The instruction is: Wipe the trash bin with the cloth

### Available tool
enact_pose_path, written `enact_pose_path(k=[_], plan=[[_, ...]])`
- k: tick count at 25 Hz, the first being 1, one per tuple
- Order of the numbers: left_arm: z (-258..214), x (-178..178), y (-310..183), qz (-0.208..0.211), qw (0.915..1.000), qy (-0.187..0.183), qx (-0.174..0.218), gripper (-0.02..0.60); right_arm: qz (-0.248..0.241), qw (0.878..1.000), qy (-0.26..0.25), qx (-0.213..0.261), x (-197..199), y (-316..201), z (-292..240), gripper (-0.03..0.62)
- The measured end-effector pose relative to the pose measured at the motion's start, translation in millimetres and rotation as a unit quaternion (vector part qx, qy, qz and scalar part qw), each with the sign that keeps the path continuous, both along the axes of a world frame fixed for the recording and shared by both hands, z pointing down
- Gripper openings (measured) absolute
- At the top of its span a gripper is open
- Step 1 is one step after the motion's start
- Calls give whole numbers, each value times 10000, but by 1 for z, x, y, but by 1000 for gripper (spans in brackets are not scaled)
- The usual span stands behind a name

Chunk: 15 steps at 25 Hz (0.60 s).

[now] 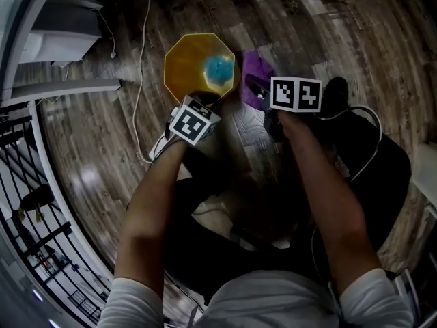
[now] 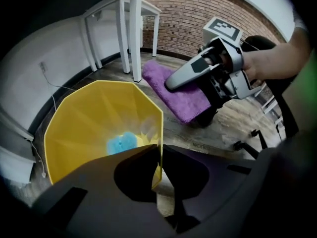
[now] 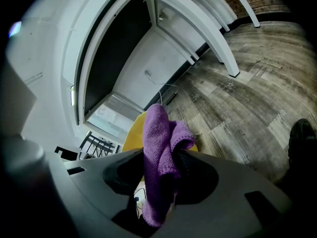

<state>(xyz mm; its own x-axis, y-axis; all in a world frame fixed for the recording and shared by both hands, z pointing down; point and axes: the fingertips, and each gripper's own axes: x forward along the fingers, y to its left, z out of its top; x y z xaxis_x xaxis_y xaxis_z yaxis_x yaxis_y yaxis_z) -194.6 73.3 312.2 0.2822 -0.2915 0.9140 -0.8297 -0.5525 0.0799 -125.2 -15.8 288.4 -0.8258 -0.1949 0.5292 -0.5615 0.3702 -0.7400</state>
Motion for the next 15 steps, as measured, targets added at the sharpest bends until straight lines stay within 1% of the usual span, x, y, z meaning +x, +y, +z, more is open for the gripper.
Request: enact_pose_path(k=[3, 5, 9, 13, 15], plan=[[-3, 20, 21, -68, 9990, 319, -296, 20, -39, 10000, 39, -55, 5, 8, 2, 167], [-3, 32, 34, -63, 9983, 420, -397, 23, -52, 9999, 98, -70, 10, 11, 3, 167], [-2, 39, 47, -176, 9982, 415, -396, 25, -93, 9996, 236, -81, 18, 18, 4, 167], [-5, 37, 42, -139, 9986, 375, -348, 25, -76, 9995, 151, -274, 12, 16, 10, 167], [-6, 38, 41, -117, 9988, 362, -312, 25, -115, 9991, 219, -352, 14, 15, 14, 167]])
